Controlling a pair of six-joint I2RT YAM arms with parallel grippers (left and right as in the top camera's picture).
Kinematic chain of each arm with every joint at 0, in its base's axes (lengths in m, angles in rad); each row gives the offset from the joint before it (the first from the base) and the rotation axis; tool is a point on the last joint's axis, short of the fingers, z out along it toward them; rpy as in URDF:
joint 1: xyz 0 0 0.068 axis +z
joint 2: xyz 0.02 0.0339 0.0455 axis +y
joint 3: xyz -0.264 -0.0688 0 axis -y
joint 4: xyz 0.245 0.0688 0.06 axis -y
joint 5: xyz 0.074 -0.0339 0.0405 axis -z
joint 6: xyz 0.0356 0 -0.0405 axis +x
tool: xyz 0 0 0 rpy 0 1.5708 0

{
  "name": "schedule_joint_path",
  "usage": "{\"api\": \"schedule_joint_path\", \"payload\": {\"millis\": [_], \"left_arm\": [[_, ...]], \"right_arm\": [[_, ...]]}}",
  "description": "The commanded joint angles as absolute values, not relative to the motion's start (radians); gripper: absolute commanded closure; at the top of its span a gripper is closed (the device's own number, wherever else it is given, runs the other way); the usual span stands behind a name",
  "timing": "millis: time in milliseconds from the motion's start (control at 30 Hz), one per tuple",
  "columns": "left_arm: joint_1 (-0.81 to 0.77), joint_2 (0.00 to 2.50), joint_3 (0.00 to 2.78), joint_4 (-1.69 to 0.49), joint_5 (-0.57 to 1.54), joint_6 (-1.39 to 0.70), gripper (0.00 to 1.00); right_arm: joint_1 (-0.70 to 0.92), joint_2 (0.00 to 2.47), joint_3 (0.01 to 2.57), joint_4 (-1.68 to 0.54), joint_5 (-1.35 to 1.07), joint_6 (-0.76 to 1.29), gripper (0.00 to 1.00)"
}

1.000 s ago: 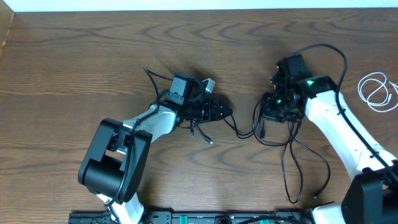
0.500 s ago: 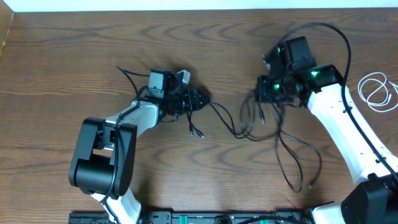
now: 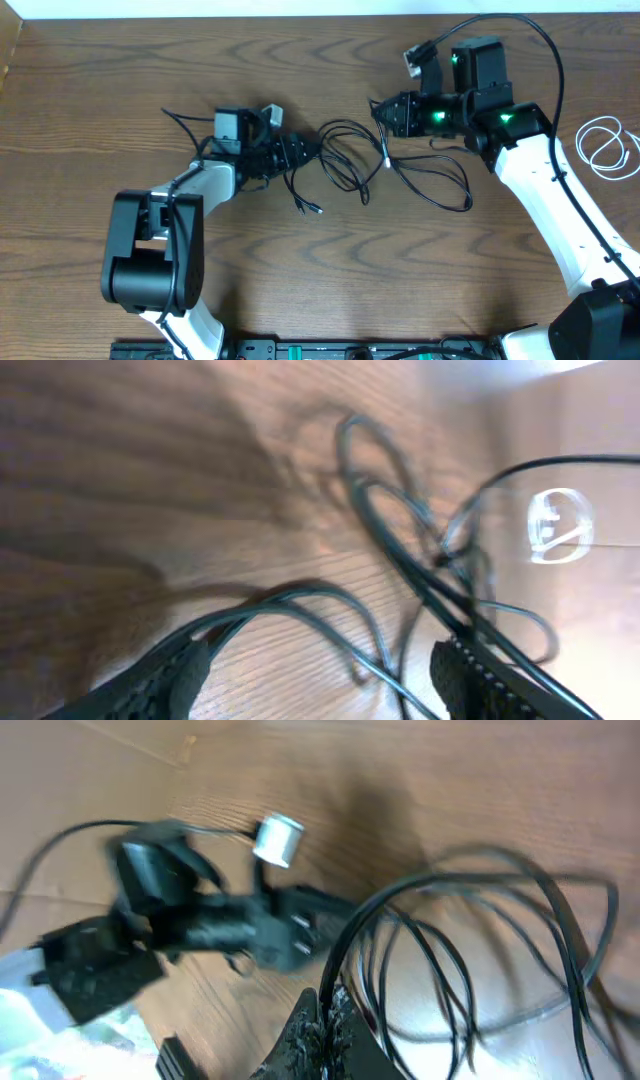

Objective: Untangle cables
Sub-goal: 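Pull both grippers apart to spread the black cable loops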

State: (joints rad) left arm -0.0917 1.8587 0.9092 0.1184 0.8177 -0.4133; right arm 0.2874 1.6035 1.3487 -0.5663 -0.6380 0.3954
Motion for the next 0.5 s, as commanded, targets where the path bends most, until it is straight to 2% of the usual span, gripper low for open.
{"api": "schedule_joint_path", "payload": {"millis": [0,100,267,333,467], "left_arm": [[-0.049,1.841,0.917,0.126,0.959,-0.397,0.22],[-0.027,1.833,0.917,0.137,1.026,-0.397,0.17],[-0.026,1.833,0.917,0.170,1.089,-0.397,0.13],[-0.026,1.833,0.917,0.171,1.089,-0.397,0.01],[-0.026,1.833,0.917,0.174,1.089,-0.407,0.02]], "right_arm": [[0.295,1.601,1.367,-0.650,-0.430,0.414,0.99],[0.295,1.602,1.364,-0.756,-0.250,0.411,0.99],[0.295,1.602,1.341,-0.798,-0.200,0.411,0.99],[0.295,1.602,1.331,-0.805,-0.190,0.411,0.99],[0.295,1.602,1.317,-0.857,-0.041,0.411,0.99]]}}
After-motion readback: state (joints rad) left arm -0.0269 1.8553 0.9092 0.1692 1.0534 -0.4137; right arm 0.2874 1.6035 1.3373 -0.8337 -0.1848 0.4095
